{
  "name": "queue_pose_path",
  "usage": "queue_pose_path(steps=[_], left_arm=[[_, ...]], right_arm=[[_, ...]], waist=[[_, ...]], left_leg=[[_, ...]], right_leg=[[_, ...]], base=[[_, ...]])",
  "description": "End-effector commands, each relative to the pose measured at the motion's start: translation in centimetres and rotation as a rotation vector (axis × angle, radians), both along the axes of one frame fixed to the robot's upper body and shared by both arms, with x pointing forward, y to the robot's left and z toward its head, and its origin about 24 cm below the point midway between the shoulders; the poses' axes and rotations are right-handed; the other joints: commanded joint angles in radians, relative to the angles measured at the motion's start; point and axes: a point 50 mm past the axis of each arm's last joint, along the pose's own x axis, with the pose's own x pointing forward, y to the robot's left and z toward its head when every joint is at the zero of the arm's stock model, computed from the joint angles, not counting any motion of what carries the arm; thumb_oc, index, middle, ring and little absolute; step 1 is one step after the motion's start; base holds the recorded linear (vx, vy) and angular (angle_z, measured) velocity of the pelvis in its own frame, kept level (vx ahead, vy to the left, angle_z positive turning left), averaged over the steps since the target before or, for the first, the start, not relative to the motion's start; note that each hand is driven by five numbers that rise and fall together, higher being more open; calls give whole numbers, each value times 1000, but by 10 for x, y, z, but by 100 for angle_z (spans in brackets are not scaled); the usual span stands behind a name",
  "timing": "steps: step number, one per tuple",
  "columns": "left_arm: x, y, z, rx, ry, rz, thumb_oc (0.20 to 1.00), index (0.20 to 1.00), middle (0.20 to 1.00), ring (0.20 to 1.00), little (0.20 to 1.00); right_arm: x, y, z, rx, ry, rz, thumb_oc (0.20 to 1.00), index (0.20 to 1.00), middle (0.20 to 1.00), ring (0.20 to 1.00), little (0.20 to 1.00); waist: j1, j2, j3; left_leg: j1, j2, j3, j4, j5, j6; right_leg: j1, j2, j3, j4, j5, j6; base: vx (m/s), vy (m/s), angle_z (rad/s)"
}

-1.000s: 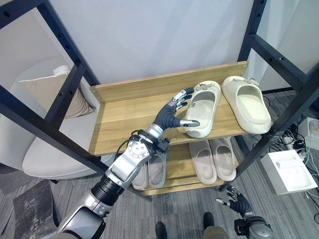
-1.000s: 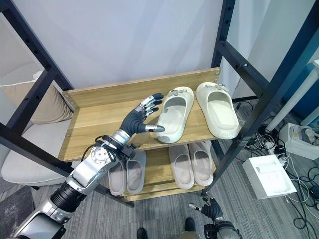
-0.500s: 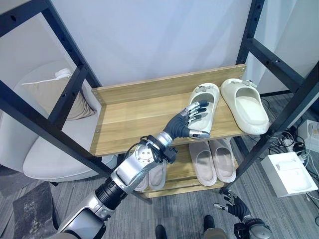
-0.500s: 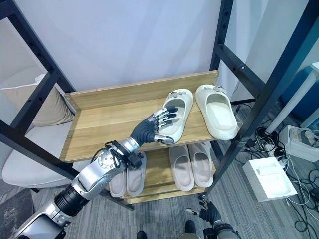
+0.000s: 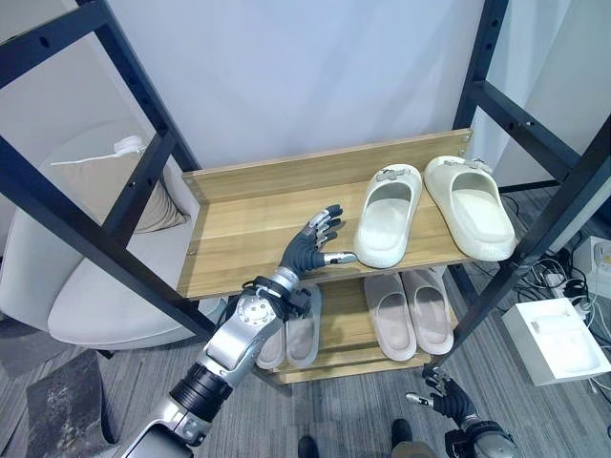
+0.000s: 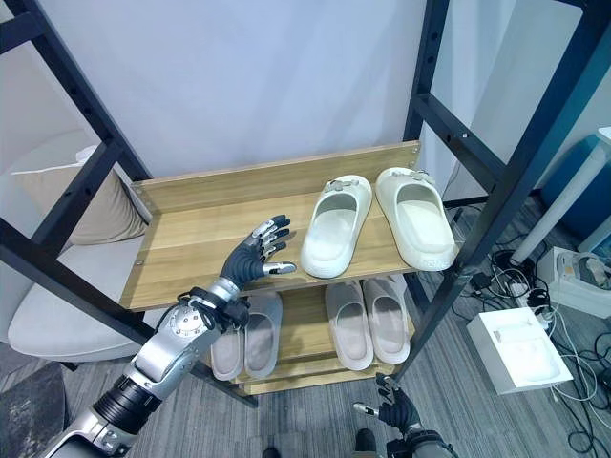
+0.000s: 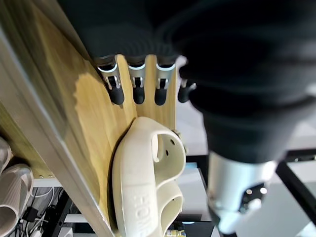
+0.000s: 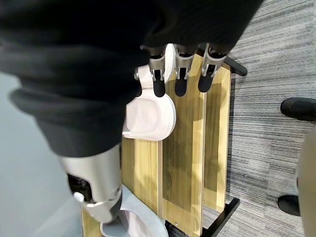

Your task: Arrange the slippers neatly on the shoe rack.

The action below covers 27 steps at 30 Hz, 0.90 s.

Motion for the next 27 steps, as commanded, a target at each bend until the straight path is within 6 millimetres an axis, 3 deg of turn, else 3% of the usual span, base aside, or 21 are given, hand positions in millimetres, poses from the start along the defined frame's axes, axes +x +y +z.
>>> queue_pose_path(steps=[1,6,12,19,27], left_arm=[[12,7,5,75,-43,21,1000,1000,1000,1000,1000],[7,-13,2,80,-37,-59,1000,1000,1000,1000,1000],[9,-54,25,4,-87,-178,1000,1000,1000,1000,1000],[19,-85,24,-72,-21,-164,1000,1000,1000,1000,1000],[27,-95,21,-74,3,-120,1000,1000,1000,1000,1000]], right_arm=[[13,7,6,47,-57,-14,1000,1000,1000,1000,1000],[16,8,7,47,-59,-1,1000,1000,1000,1000,1000],[19,12,7,52,-64,6,1000,1000,1000,1000,1000],[20,13,4,53,-57,-21,1000,1000,1000,1000,1000],[19,9,3,47,-60,-54,1000,1000,1000,1000,1000]], waist=[[7,-52,29],[2,-55,31],[-16,-54,33],[-50,-49,36],[-78,-39,35]], left_leg=[[29,-30,-25,-6,-56,-16],[29,-30,-22,-6,-59,-15],[31,-30,-17,-6,-61,-14],[33,-31,-3,-6,-62,-14],[38,-29,16,-6,-65,-14]], right_leg=[[57,41,-21,1,-128,0],[56,42,-17,1,-128,1],[54,39,-11,1,-126,3],[48,37,4,1,-121,5],[45,36,20,1,-116,7]], base=[[0,0,0],[0,0,0],[0,0,0],[0,1,-3],[0,0,-6]])
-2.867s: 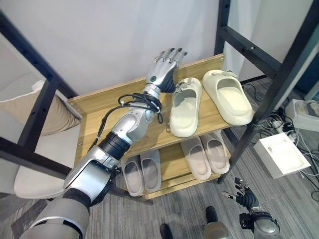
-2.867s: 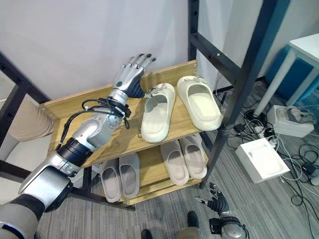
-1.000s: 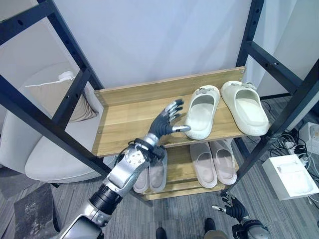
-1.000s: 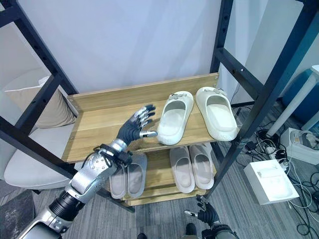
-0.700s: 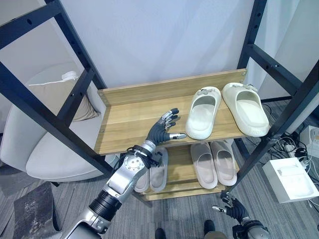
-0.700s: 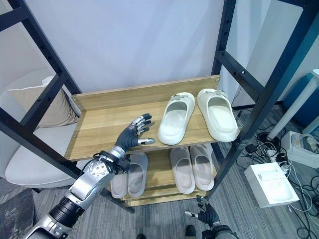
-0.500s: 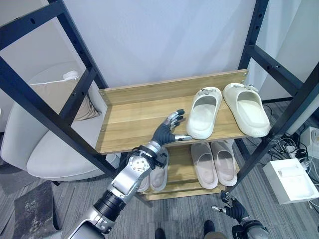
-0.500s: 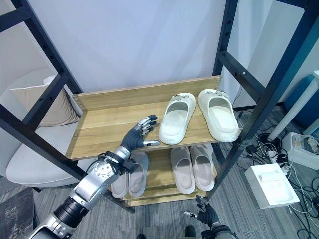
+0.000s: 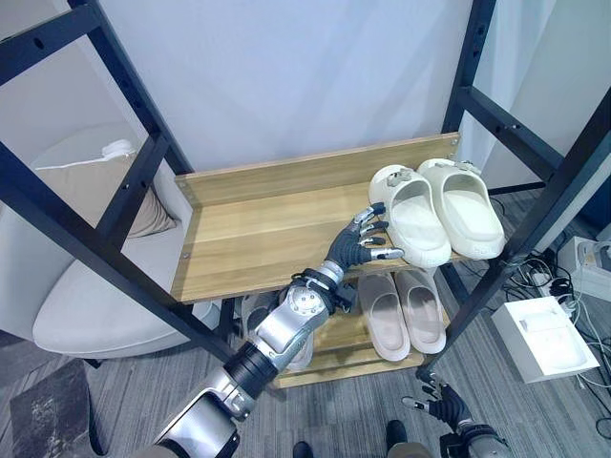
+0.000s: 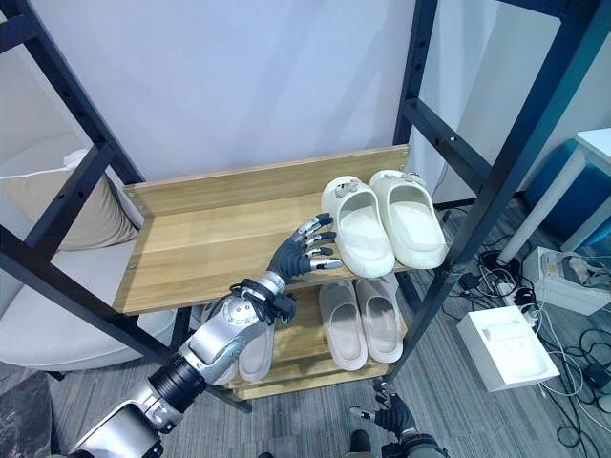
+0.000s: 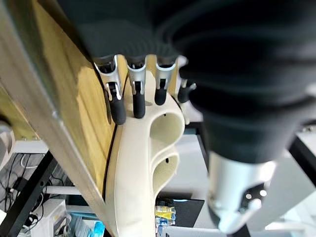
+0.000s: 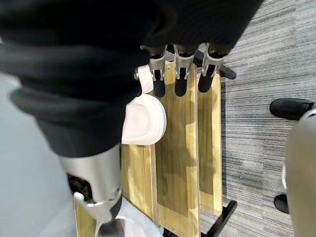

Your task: Arrange the slippers neatly on the shoe rack.

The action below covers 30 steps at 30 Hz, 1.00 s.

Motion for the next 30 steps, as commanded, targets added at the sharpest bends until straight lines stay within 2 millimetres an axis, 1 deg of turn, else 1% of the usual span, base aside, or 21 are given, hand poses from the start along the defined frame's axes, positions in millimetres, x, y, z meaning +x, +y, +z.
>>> queue_pose_path(steps=[1,5,7,8,9,10,11,12,13,14,15,17,19,20,22,23,24,25,26,28,30], left_arm=[[15,-23,18,-12,-33,-35,1000,1000,1000,1000,1000],[21,-11,19,1,-48,18,1000,1000,1000,1000,1000],[24,-1,21,0,-67,63,1000,1000,1000,1000,1000],[26,7,26,13,-103,97,1000,1000,1000,1000,1000],[26,20,29,-10,-125,146,1000,1000,1000,1000,1000],[26,20,29,-9,-125,147,1000,1000,1000,1000,1000],[27,26,29,-38,-117,176,1000,1000,1000,1000,1000],[27,41,26,-202,-46,239,1000,1000,1000,1000,1000],[25,49,27,-292,-26,271,1000,1000,1000,1000,1000],[25,49,27,-292,-26,272,1000,1000,1000,1000,1000],[23,59,32,-330,-48,314,1000,1000,1000,1000,1000],[18,70,31,-412,-37,347,1000,1000,1000,1000,1000],[14,80,36,-461,-59,369,1000,1000,1000,1000,1000],[10,87,41,-545,-68,383,1000,1000,1000,1000,1000],[8,89,45,-566,-85,381,1000,1000,1000,1000,1000],[4,93,53,-588,-119,368,1000,1000,1000,1000,1000],[-4,92,65,-623,-169,316,1000,1000,1000,1000,1000],[-4,92,65,-623,-168,316,1000,1000,1000,1000,1000],[-17,86,83,-642,-243,179,1000,1000,1000,1000,1000],[-22,83,86,-636,-260,137,1000,1000,1000,1000,1000],[-36,75,100,-571,-350,18,1000,1000,1000,1000,1000]], right_arm=[[19,3,10,28,-91,-20,1000,1000,1000,1000,1000],[17,3,9,27,-84,-29,1000,1000,1000,1000,1000],[16,3,8,30,-85,-37,1000,1000,1000,1000,1000],[15,4,8,33,-86,-41,1000,1000,1000,1000,1000],[15,5,8,39,-92,-46,1000,1000,1000,1000,1000],[15,5,8,39,-91,-45,1000,1000,1000,1000,1000],[15,6,8,40,-96,-47,1000,1000,1000,1000,1000],[15,9,8,48,-101,-55,1000,1000,1000,1000,1000],[15,10,8,52,-104,-58,1000,1000,1000,1000,1000],[15,10,8,52,-104,-58,1000,1000,1000,1000,1000],[15,11,8,57,-108,-62,1000,1000,1000,1000,1000],[14,12,7,56,-107,-66,1000,1000,1000,1000,1000],[14,14,7,65,-108,-70,1000,1000,1000,1000,1000],[15,16,7,71,-108,-62,1000,1000,1000,1000,1000],[16,17,7,73,-111,-58,1000,1000,1000,1000,1000],[17,18,8,74,-114,-58,1000,1000,1000,1000,1000],[19,19,8,79,-116,-54,1000,1000,1000,1000,1000],[19,20,8,79,-116,-54,1000,1000,1000,1000,1000],[20,20,8,86,-116,-47,1000,1000,1000,1000,1000],[20,21,8,91,-115,-44,1000,1000,1000,1000,1000],[20,23,7,99,-109,-32,1000,1000,1000,1000,1000]], waist=[[-50,-22,44],[-51,-22,42],[-46,-25,39],[-42,-27,38],[-33,-31,37],[-33,-31,37],[-29,-33,36],[-18,-37,34],[-12,-40,33],[-13,-40,33],[-6,-44,31],[5,-49,30],[18,-53,27],[30,-59,25],[35,-61,24],[40,-63,24],[51,-66,25],[51,-66,25],[62,-69,27],[66,-70,28],[75,-72,28]], left_leg=[[41,-26,-15,-5,-60,-15],[43,-25,-9,-5,-60,-15],[43,-25,-10,-5,-60,-16],[44,-24,-12,-5,-60,-16],[42,-24,-15,-5,-58,-16],[42,-24,-15,-5,-58,-16],[42,-24,-18,-5,-57,-16],[40,-25,-23,-5,-55,-17],[40,-24,-26,-5,-55,-17],[40,-24,-26,-5,-55,-18],[40,-24,-29,-5,-55,-18],[40,-24,-34,-5,-56,-18],[39,-25,-41,-5,-55,-18],[37,-25,-47,-5,-55,-19],[37,-24,-49,-5,-55,-19],[37,-24,-52,-5,-55,-19],[36,-24,-58,-5,-55,-19],[36,-24,-58,-5,-55,-19],[33,-26,-64,-5,-55,-20],[33,-26,-67,-5,-55,-20],[31,-26,-75,-5,-55,-21]], right_leg=[[70,40,-9,1,-121,4],[70,41,-5,1,-120,4],[71,40,-8,1,-121,4],[71,40,-10,1,-121,4],[72,40,-14,1,-121,3],[72,40,-14,1,-121,3],[73,41,-17,1,-122,3],[75,42,-24,1,-123,1],[77,42,-26,1,-124,0],[77,42,-27,1,-124,0],[78,42,-30,1,-125,-1],[82,43,-34,1,-126,-1],[83,43,-39,1,-128,-2],[85,45,-45,1,-130,-3],[85,45,-47,1,-131,-3],[86,45,-50,1,-132,-3],[88,46,-54,1,-133,-5],[88,45,-54,1,-133,-5],[89,45,-62,1,-134,-5],[90,45,-65,1,-135,-5],[93,44,-72,1,-137,-5]], base=[[2,-3,-3],[-1,-4,-5],[0,-7,-2],[-11,-24,-4],[-9,-19,-4],[-10,-17,-3],[0,0,0],[0,0,0],[0,0,0],[0,0,0],[2,-15,3],[-2,-20,7],[-2,-18,15],[0,-17,15],[1,-8,12],[3,-11,10],[2,-10,9],[-5,-11,9],[-3,-3,11],[-1,-7,16],[6,-10,15]])
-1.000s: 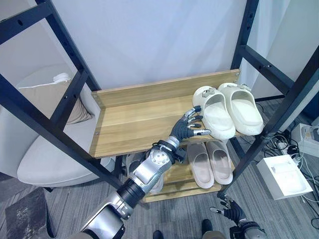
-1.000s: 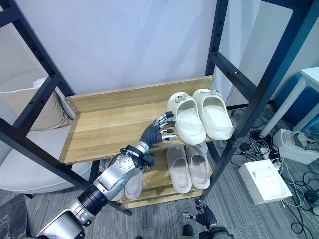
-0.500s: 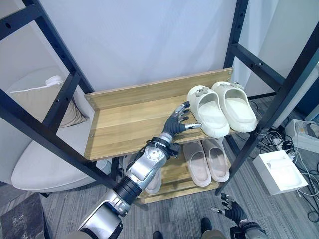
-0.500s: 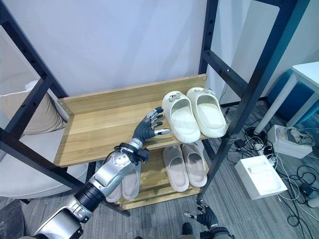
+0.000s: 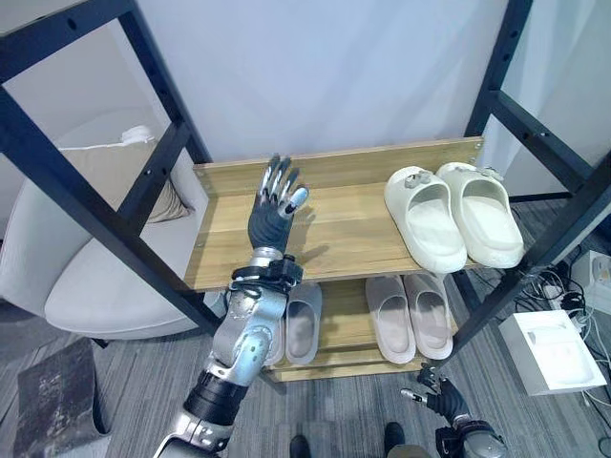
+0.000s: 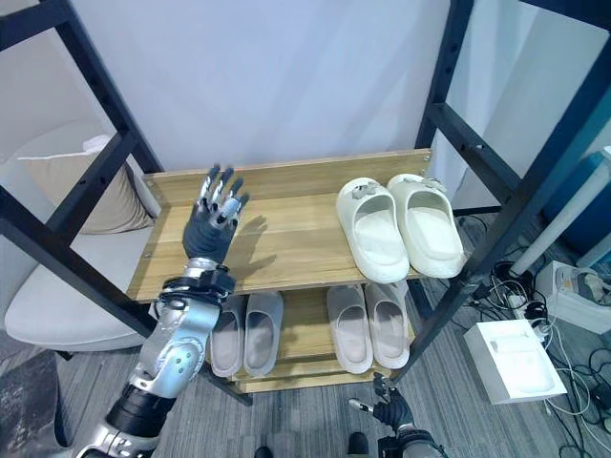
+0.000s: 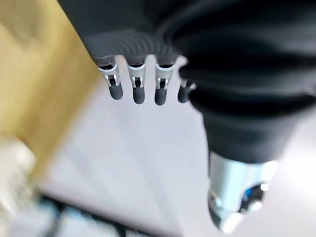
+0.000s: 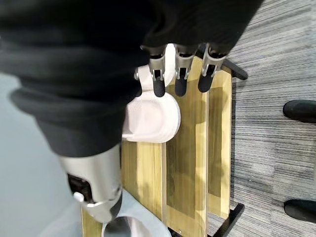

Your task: Arrange the slippers neatly on the shoe rack.

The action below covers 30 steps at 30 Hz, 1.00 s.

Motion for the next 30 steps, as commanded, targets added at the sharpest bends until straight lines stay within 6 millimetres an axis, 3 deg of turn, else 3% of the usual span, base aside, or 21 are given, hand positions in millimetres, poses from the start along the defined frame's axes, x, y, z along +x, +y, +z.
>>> queue_pose_path(steps=[1,4,7,9,11,12,13,14,15,18,19,20,22,23,30], left_arm=[[-10,-8,27,93,-204,-112,1000,1000,1000,1000,1000],[-33,-29,16,254,-257,-293,1000,1000,1000,1000,1000],[-38,-34,7,365,-288,-314,1000,1000,1000,1000,1000],[-39,-46,-16,502,-249,-376,1000,1000,1000,1000,1000],[-38,-46,-24,626,-285,-360,1000,1000,1000,1000,1000],[-39,-49,-36,657,-243,-393,1000,1000,1000,1000,1000],[-37,-45,-66,794,-172,-385,1000,1000,1000,1000,1000],[-40,-45,-79,842,-142,-411,1000,1000,1000,1000,1000],[-40,-45,-79,842,-142,-411,1000,1000,1000,1000,1000],[-44,-38,-121,988,-22,-431,1000,1000,1000,1000,1000],[-46,-22,-160,1057,166,-377,1000,1000,1000,1000,1000],[-46,-23,-161,1056,166,-376,1000,1000,1000,1000,1000],[-49,-11,-185,1141,260,-327,1000,1000,1000,1000,1000],[-54,0,-208,1136,410,-285,1000,1000,1000,1000,1000],[-55,37,-243,851,811,-17,1000,1000,1000,1000,1000]], right_arm=[[20,18,8,86,-88,10,1000,1000,1000,1000,1000],[24,19,9,77,-90,48,1000,1000,1000,1000,1000],[25,20,9,77,-94,58,1000,1000,1000,1000,1000],[27,22,10,72,-98,87,1000,1000,1000,1000,1000],[27,21,11,72,-106,98,1000,1000,1000,1000,1000],[27,20,12,68,-107,108,1000,1000,1000,1000,1000],[29,19,13,54,-113,114,1000,1000,1000,1000,1000],[29,18,13,51,-113,120,1000,1000,1000,1000,1000],[28,18,13,51,-112,120,1000,1000,1000,1000,1000],[30,18,14,45,-121,127,1000,1000,1000,1000,1000],[32,18,14,45,-126,122,1000,1000,1000,1000,1000],[31,18,14,44,-125,123,1000,1000,1000,1000,1000],[32,19,14,44,-126,120,1000,1000,1000,1000,1000],[34,20,14,48,-127,111,1000,1000,1000,1000,1000],[42,18,16,-36,-151,125,1000,1000,1000,1000,1000]], waist=[[15,-45,16],[29,-44,25],[34,-45,31],[32,-43,36],[28,-44,39],[26,-43,41],[25,-40,44],[24,-40,45],[24,-40,44],[21,-40,45],[23,-41,46],[22,-40,45],[24,-41,43],[28,-43,42],[41,-51,39]], left_leg=[[31,-29,-24,-4,-60,-29],[30,-30,-32,-4,-60,-28],[31,-30,-35,-4,-60,-27],[32,-29,-36,-4,-61,-27],[34,-28,-34,-4,-62,-26],[35,-28,-32,-4,-63,-25],[35,-28,-31,-4,-63,-23],[35,-28,-31,-4,-63,-22],[35,-28,-31,-4,-63,-22],[36,-27,-26,-4,-63,-21],[37,-26,-24,-4,-62,-19],[37,-26,-24,-4,-62,-19],[36,-25,-26,-4,-60,-18],[36,-25,-26,-4,-59,-17],[33,-27,-30,-4,-53,-15]], right_leg=[[58,39,-30,1,-126,-1],[59,42,-34,1,-129,-3],[61,43,-32,1,-132,-3],[61,44,-31,1,-134,-3],[62,45,-28,1,-135,-3],[62,46,-26,1,-135,-2],[61,46,-24,1,-134,-1],[61,46,-21,1,-135,-1],[61,46,-21,1,-135,-1],[60,46,-17,1,-134,0],[59,46,-14,1,-133,0],[59,46,-14,1,-134,0],[59,47,-13,1,-133,-1],[58,47,-14,1,-132,-1],[57,47,-23,1,-127,-3]], base=[[2,-7,6],[-13,-6,5],[-19,1,7],[0,0,0],[0,0,0],[0,0,0],[0,0,0],[0,0,0],[0,0,0],[0,3,-1],[0,0,0],[0,0,0],[-2,4,-5],[0,0,0],[2,3,3]])
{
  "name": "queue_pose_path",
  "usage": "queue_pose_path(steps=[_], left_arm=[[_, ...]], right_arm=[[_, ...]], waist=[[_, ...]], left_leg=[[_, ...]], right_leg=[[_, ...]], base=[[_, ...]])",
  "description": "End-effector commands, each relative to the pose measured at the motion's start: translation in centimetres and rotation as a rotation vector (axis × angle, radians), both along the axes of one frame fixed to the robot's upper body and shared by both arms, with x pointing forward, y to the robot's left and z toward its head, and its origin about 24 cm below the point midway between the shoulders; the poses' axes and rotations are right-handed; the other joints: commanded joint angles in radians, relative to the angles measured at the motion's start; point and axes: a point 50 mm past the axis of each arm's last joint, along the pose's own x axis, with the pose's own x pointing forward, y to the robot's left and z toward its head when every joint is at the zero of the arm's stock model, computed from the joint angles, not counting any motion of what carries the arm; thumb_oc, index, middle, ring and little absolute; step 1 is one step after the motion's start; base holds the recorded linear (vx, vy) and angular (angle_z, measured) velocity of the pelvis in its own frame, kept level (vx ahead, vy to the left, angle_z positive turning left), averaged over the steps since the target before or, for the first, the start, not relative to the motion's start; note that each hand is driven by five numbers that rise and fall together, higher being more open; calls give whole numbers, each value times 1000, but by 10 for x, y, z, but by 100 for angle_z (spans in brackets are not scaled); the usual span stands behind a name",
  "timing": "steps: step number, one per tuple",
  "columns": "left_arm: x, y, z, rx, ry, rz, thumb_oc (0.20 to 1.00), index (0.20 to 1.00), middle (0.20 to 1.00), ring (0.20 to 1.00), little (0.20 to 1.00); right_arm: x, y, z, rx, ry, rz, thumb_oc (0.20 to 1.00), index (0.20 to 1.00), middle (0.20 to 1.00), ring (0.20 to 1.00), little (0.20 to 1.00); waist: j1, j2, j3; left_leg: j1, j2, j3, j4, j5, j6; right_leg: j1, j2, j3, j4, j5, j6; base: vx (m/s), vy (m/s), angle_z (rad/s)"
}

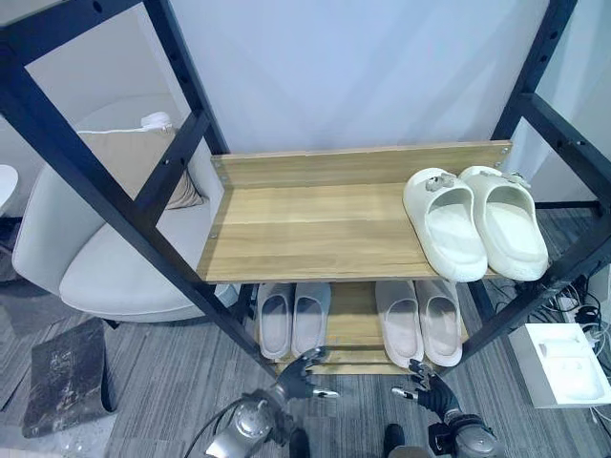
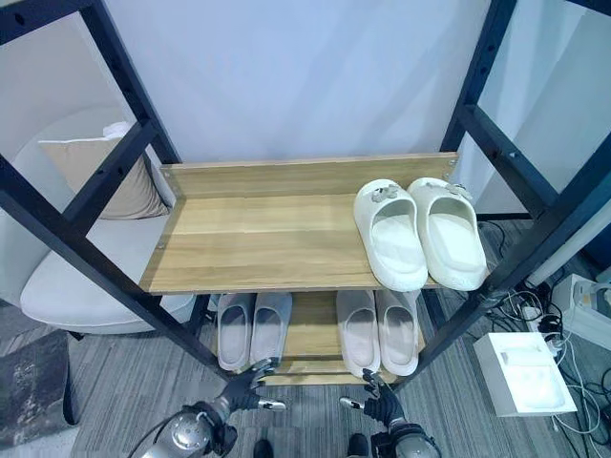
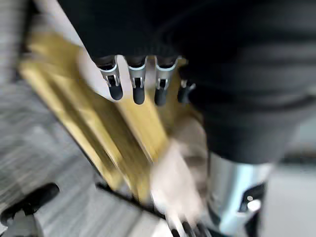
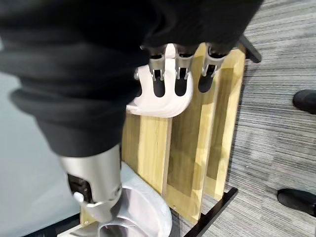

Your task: Arrange the slippers neatly on the shoe rack.

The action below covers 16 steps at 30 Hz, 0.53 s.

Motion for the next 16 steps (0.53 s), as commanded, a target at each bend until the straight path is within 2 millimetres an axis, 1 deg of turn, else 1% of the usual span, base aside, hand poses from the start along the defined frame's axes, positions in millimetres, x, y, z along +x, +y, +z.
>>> queue_pose_path(steps=[1,2,6,10,11,16], left_arm=[[35,20,18,-62,-107,253,1000,1000,1000,1000,1000],[35,20,18,-63,-107,254,1000,1000,1000,1000,1000],[32,38,13,-82,-76,403,1000,1000,1000,1000,1000],[36,42,15,-10,-103,373,1000,1000,1000,1000,1000],[35,42,12,14,-98,375,1000,1000,1000,1000,1000],[34,43,9,27,-84,391,1000,1000,1000,1000,1000]], right_arm=[[23,1,12,-66,-111,7,1000,1000,1000,1000,1000],[23,1,12,-67,-111,7,1000,1000,1000,1000,1000],[23,-8,10,-97,-101,-35,1000,1000,1000,1000,1000],[22,-12,6,-115,-77,-42,1000,1000,1000,1000,1000],[21,-11,4,-116,-67,-47,1000,1000,1000,1000,1000],[20,-10,3,-113,-63,-51,1000,1000,1000,1000,1000]], waist=[[9,-53,17],[8,-53,17],[15,-59,15],[19,-62,15],[21,-62,14],[22,-62,14]], left_leg=[[30,-28,-18,-6,-56,-7],[30,-28,-18,-6,-56,-7],[30,-26,-17,-6,-55,-7],[30,-26,-19,-6,-58,-6],[30,-25,-18,-6,-58,-6],[31,-26,-15,-6,-60,-6]], right_leg=[[45,47,-7,2,-119,-4],[46,48,-7,2,-119,-4],[46,48,-12,2,-120,-4],[47,47,-13,2,-121,-4],[47,47,-13,2,-122,-4],[46,48,-9,2,-122,-4]], base=[[0,0,0],[20,-3,3],[5,-1,1],[0,0,0],[0,0,0],[0,0,0]])
